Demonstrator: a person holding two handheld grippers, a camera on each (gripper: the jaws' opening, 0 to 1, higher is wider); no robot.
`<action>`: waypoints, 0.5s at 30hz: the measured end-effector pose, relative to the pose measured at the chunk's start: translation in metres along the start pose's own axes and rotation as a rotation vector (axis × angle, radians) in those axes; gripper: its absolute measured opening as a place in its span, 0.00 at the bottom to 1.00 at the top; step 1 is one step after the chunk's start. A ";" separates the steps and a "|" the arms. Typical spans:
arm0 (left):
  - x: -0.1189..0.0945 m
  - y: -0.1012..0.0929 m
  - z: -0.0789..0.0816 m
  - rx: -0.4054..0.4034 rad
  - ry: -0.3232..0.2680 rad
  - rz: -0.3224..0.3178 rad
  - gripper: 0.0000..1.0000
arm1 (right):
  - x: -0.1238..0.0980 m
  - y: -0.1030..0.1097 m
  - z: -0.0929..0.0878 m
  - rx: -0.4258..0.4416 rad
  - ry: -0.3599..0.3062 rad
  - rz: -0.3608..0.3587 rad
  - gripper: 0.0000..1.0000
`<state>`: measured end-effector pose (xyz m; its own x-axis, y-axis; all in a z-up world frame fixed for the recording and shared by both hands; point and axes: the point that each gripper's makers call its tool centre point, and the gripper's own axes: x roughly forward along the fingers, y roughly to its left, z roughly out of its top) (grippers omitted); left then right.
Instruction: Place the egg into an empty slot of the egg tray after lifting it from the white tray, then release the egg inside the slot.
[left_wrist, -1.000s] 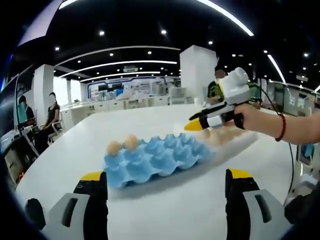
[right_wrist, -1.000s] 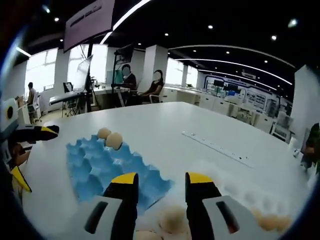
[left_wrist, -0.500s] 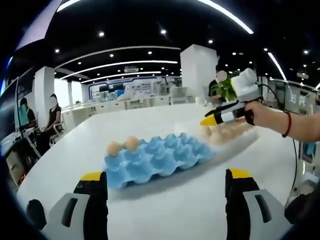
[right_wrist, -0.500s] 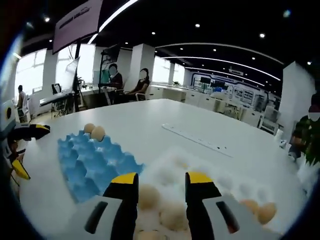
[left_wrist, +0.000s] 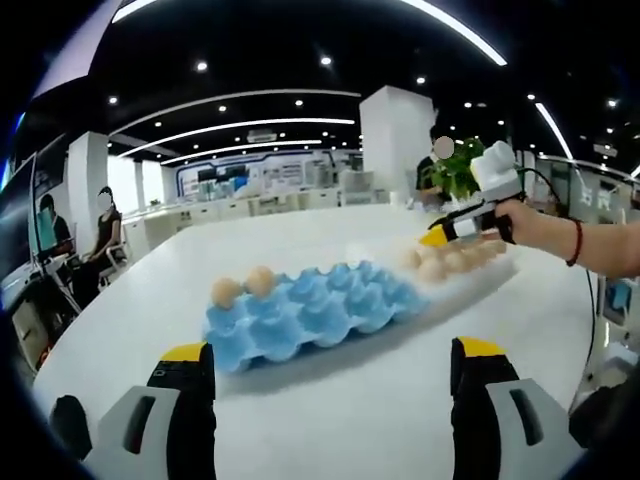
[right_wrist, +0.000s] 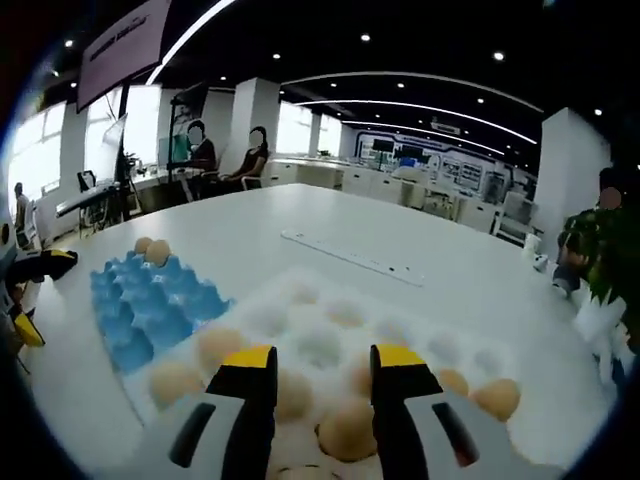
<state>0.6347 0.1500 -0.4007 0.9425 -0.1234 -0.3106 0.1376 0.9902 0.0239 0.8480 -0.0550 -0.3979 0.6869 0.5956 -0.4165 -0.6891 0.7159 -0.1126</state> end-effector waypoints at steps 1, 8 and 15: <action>0.000 -0.002 0.000 -0.002 -0.001 -0.005 1.00 | -0.001 -0.001 0.000 0.008 -0.008 -0.003 0.39; -0.002 -0.008 0.002 0.021 -0.002 -0.016 1.00 | 0.004 -0.016 -0.001 0.029 0.002 -0.036 0.39; -0.005 -0.015 0.003 0.038 -0.003 -0.021 1.00 | 0.009 -0.034 -0.009 0.074 0.054 -0.100 0.38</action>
<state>0.6289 0.1352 -0.3973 0.9403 -0.1441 -0.3082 0.1685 0.9842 0.0537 0.8758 -0.0769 -0.4057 0.7363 0.5011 -0.4547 -0.5979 0.7965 -0.0902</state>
